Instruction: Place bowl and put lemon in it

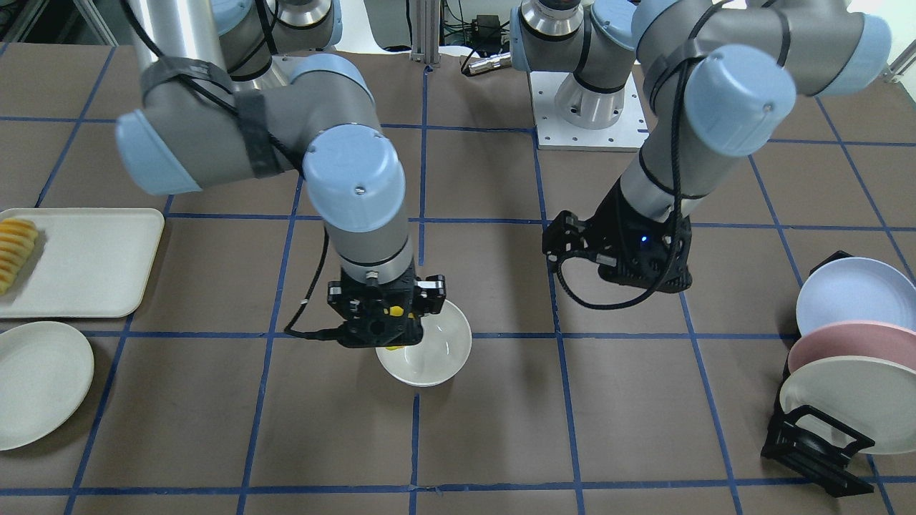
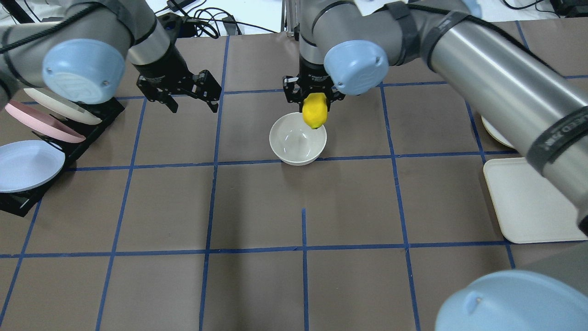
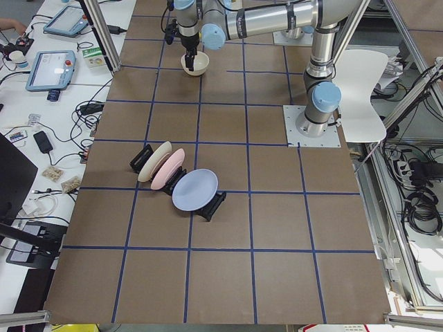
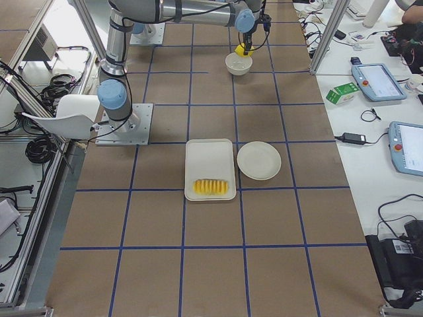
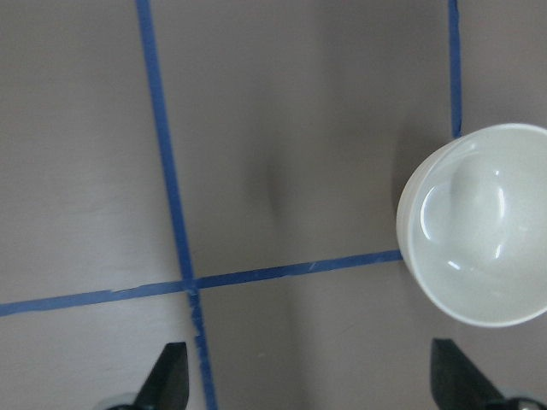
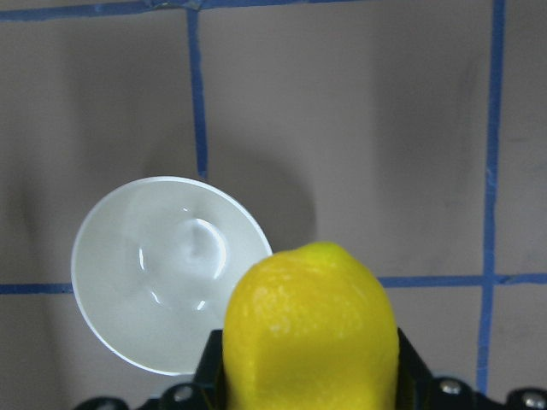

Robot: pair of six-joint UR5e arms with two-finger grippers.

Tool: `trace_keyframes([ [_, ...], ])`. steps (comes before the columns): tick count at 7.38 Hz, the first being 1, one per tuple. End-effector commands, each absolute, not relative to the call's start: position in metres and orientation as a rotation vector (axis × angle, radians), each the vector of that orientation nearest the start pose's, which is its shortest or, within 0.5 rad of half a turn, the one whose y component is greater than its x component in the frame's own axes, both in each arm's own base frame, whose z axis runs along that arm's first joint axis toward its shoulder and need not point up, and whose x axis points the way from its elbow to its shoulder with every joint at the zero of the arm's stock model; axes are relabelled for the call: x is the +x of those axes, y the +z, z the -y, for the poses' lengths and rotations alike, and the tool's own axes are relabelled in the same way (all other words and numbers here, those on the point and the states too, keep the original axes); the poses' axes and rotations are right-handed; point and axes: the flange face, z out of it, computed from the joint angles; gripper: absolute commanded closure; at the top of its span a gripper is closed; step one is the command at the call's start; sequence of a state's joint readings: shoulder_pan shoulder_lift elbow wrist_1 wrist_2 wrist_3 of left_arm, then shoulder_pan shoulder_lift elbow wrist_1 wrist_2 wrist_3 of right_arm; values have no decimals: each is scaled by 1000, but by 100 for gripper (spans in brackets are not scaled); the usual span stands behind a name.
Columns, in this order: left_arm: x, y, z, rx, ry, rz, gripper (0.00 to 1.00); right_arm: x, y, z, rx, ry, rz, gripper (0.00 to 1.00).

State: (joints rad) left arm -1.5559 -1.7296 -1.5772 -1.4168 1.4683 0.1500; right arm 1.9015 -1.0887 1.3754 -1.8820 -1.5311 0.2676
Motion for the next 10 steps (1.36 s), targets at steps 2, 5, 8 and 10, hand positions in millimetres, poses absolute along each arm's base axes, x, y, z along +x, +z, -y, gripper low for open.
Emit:
trace_keyframes([
  [2, -124, 477, 516, 194, -8, -3157, 0, 386, 273, 588, -196, -71, -3116, 100],
  [5, -142, 478, 527, 107, -7, -3186, 0, 384, 234, 584, -199, -59, -3117, 100],
  [8, -146, 485, 525, 130, -26, -3139, 0, 377, 218, 574, -209, -86, -3128, 1],
  [10, -139, 503, 529, 109, -61, -3147, 0, 371, 254, 571, -202, -150, -3129, 0],
])
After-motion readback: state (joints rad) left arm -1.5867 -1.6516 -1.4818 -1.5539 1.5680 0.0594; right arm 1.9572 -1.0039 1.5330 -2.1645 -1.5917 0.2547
